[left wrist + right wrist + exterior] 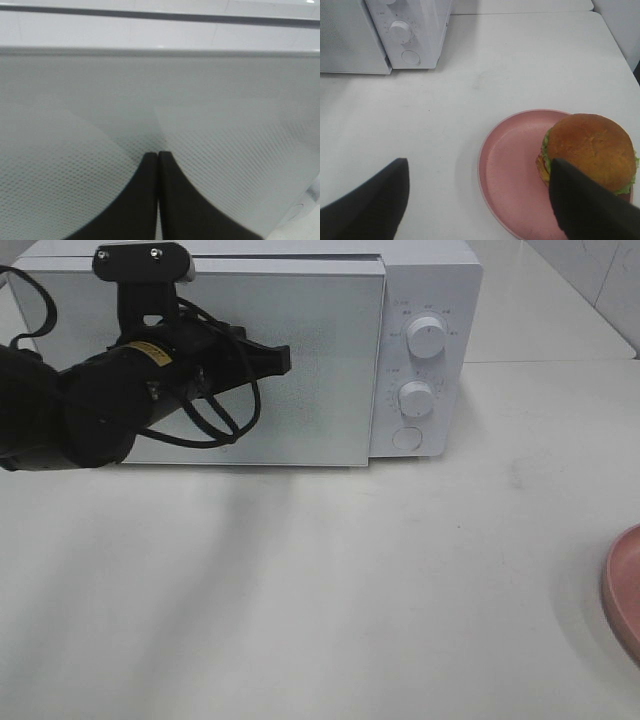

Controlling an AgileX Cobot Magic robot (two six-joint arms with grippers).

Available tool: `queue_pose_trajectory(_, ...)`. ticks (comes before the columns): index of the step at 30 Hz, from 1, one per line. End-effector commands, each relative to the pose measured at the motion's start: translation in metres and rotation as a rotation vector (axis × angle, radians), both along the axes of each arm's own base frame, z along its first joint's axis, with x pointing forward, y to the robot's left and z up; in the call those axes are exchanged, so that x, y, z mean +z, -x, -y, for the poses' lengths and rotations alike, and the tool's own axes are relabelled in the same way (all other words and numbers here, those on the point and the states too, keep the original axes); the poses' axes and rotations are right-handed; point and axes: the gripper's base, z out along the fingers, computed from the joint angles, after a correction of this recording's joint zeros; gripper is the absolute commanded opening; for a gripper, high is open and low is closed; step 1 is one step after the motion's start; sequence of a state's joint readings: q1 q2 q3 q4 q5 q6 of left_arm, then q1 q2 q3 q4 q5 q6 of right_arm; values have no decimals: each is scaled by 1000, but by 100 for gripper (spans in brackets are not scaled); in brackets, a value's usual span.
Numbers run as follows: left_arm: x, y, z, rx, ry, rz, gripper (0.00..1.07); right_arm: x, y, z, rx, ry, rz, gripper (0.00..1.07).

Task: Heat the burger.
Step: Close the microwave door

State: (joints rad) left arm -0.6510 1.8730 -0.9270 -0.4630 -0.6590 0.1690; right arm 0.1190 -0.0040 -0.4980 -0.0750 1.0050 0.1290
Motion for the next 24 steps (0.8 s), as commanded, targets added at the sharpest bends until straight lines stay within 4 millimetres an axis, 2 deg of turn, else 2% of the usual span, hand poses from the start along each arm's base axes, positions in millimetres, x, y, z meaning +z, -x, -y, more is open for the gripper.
queue_pose_trajectory(1, 11, -21, 3, 69, 53, 58, 0, 0, 4, 0, -5, 5, 37, 75)
queue_pose_trajectory(7, 12, -36, 7, 131, 26, 65, 0, 0, 4, 0, -5, 5, 37, 75)
queue_pose_trajectory(12, 14, -37, 7, 138, 16, 62, 0, 0, 4, 0, -5, 5, 37, 75)
queue_pose_trajectory(17, 20, -20, 21, 3, -46, -18, 0, 0, 4, 0, -7, 2, 37, 75)
queue_pose_trajectory(23, 24, -3, 25, -69, -108, -42, 0, 0, 4, 0, -7, 2, 37, 75)
queue_pose_trajectory(24, 25, 5, 24, -93, -115, -69, 0, 0, 4, 0, -7, 2, 37, 75)
